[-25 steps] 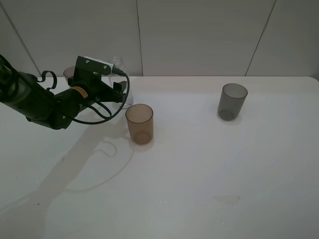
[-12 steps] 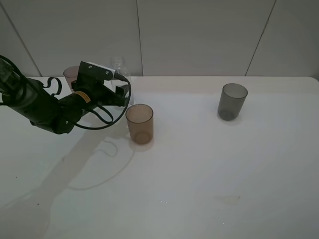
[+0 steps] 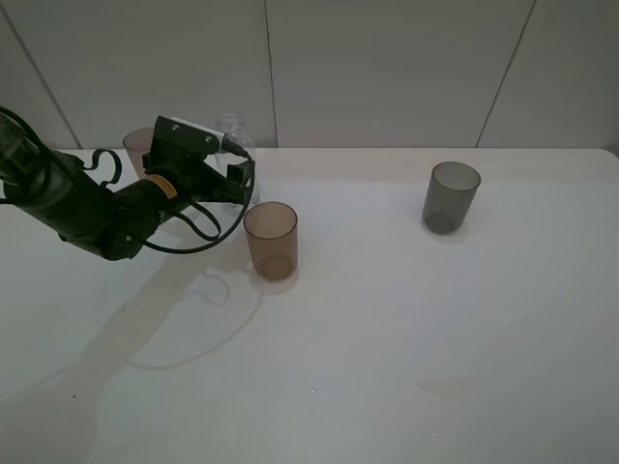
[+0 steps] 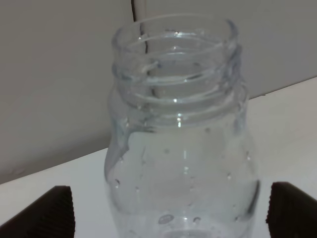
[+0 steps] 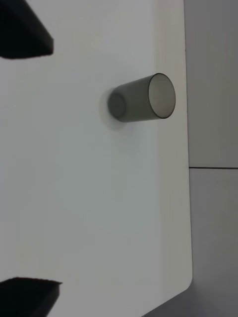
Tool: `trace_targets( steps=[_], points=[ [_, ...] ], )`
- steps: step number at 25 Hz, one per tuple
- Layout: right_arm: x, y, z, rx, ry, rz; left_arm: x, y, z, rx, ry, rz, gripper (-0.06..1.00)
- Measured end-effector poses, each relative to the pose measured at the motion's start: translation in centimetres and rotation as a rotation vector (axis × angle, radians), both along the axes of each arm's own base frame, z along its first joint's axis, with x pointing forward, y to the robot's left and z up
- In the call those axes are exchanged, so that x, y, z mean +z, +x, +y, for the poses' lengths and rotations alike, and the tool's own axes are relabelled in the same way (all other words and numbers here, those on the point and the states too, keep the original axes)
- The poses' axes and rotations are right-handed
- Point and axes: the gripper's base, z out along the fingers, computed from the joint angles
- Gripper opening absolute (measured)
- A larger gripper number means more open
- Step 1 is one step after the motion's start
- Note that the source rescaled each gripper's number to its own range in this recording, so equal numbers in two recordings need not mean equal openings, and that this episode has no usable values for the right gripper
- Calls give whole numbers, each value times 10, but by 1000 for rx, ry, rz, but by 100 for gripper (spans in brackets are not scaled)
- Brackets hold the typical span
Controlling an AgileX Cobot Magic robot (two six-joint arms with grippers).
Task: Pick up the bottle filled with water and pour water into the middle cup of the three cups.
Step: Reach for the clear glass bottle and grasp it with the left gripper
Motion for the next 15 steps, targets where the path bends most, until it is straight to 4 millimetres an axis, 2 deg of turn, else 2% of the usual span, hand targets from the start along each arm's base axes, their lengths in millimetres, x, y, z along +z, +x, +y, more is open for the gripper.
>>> trace_targets(
  steps=[9,15],
  points=[
    [0,0,0,0,0,0,1,-1,-2,-22,-7,-12,99],
    [0,0,0,0,0,0,-5,10,-6,-22,-11,-22,99]
  ],
)
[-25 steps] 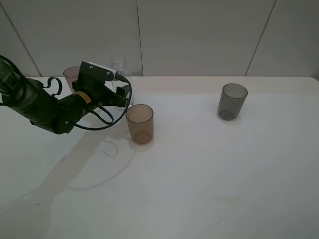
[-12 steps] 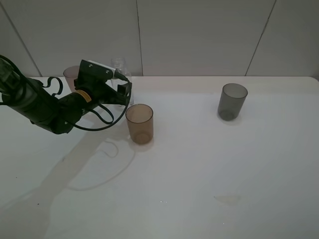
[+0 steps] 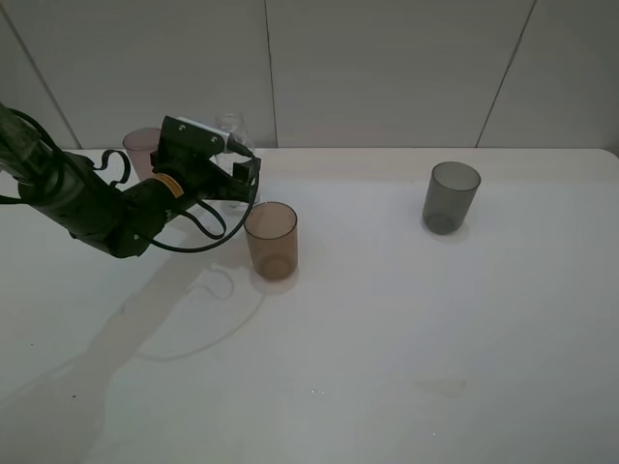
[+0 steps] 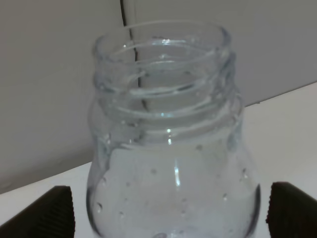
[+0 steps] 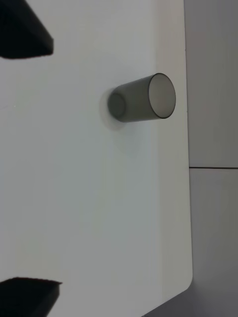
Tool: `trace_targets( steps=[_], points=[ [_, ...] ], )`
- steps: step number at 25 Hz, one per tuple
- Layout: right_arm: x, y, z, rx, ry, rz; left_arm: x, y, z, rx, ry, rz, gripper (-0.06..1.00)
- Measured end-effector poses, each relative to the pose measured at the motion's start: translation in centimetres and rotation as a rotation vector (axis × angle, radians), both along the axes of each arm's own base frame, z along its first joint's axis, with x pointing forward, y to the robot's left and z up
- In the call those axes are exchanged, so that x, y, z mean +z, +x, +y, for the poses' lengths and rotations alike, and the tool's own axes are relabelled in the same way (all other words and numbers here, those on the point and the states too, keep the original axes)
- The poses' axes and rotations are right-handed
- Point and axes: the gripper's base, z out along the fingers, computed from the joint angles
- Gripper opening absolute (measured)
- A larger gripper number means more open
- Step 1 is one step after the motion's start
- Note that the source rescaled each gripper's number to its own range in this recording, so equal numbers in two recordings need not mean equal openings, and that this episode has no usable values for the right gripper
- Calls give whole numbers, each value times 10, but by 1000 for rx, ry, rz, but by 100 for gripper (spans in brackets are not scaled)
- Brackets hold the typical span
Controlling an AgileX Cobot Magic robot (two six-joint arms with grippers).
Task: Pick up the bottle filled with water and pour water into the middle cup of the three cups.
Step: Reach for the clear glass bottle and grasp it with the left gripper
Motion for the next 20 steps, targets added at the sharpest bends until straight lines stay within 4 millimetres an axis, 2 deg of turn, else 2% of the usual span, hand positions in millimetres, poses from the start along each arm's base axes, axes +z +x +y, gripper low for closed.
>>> trace_targets(
  steps=[11,20],
  points=[
    [0,0,0,0,0,0,-5,6,2,10,3,-2,99],
    [0,0,0,0,0,0,-9,18,-4,-15,4,-27,99]
  ],
)
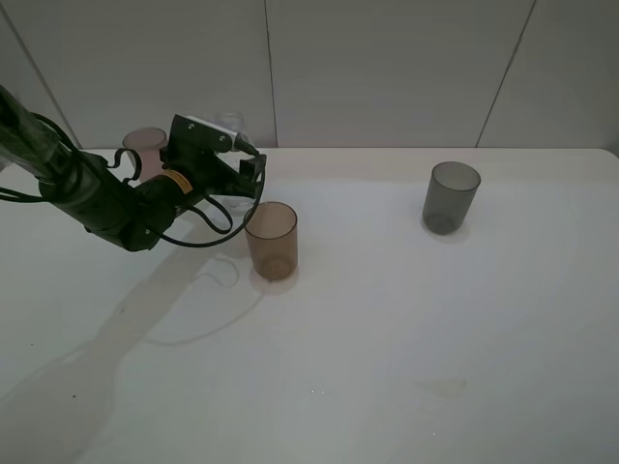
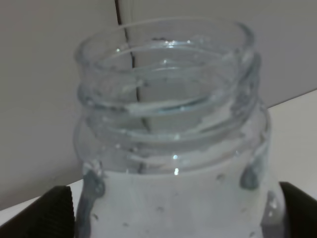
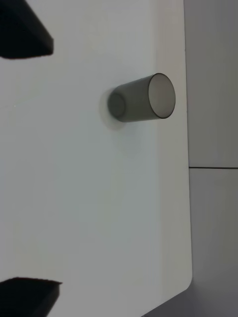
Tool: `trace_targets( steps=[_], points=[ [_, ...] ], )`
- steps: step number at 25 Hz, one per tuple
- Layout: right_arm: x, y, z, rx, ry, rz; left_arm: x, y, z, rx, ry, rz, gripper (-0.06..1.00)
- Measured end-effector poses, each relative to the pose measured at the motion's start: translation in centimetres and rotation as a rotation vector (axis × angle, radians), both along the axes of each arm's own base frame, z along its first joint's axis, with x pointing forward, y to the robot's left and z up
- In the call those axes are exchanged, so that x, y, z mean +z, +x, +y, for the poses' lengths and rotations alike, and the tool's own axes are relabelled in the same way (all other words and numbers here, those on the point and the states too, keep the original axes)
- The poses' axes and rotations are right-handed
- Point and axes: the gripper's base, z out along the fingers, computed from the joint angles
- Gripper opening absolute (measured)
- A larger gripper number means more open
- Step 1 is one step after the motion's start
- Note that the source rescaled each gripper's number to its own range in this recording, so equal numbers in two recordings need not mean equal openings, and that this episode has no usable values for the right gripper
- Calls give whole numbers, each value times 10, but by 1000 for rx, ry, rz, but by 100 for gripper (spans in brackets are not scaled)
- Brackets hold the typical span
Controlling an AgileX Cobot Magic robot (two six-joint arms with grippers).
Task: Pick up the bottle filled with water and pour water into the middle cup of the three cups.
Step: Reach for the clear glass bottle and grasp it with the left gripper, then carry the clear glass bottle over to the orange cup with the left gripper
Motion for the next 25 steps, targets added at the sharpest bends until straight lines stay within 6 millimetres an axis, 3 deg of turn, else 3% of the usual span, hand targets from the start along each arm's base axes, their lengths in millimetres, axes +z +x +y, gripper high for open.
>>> trace_targets(
  steps=[21,25],
  points=[
    [0,0,0,0,0,0,-25,15,-6,-1,-38,33,99],
    [0,0,0,0,0,0,-26,15,-6,-1,-38,36,93]
  ],
)
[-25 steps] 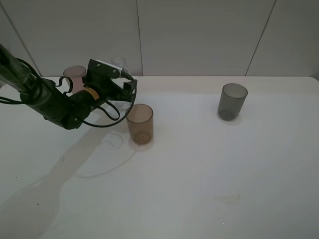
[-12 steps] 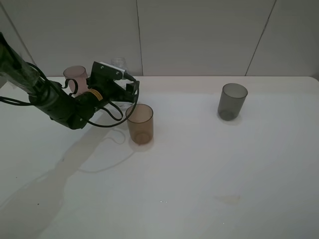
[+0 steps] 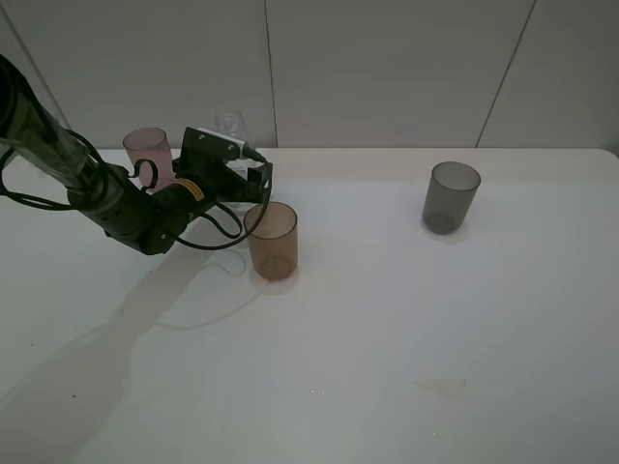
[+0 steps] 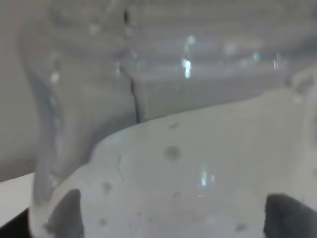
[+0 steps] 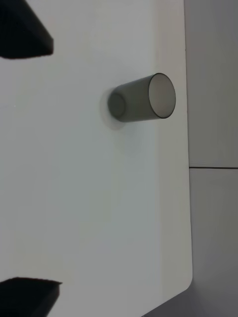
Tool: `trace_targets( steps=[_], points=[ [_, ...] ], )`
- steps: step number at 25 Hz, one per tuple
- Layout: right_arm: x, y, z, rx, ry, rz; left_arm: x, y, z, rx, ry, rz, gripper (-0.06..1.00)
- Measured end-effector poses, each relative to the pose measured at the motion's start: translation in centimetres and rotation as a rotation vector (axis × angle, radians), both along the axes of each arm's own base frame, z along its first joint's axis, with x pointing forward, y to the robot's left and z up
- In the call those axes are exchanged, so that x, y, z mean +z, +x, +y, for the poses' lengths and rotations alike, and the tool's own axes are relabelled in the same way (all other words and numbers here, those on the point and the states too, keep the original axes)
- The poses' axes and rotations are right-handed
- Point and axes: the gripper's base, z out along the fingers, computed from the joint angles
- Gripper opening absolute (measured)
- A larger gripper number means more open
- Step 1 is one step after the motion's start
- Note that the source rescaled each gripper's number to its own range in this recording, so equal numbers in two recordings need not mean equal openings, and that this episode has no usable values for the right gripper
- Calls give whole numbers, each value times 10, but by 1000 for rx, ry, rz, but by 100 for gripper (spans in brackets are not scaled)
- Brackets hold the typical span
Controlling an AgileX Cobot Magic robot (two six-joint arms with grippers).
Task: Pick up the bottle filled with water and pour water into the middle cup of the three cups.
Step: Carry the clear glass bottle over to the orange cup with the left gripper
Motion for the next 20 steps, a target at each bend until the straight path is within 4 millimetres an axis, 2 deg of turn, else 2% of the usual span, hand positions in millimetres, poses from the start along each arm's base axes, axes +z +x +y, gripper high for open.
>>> trace_targets(
  steps=[1,2,4,5,20],
  points=[
    [0,0,0,0,0,0,0,0,0,1,-2,-3,82],
    [0,0,0,0,0,0,0,0,0,3,-3,-3,66],
    [0,0,0,0,0,0,1,0,0,4,-5,-7,19],
    [0,0,0,0,0,0,1,0,0,4,-7,-8,0],
    [0,0,0,0,0,0,1,0,0,4,-7,-8,1]
  ],
)
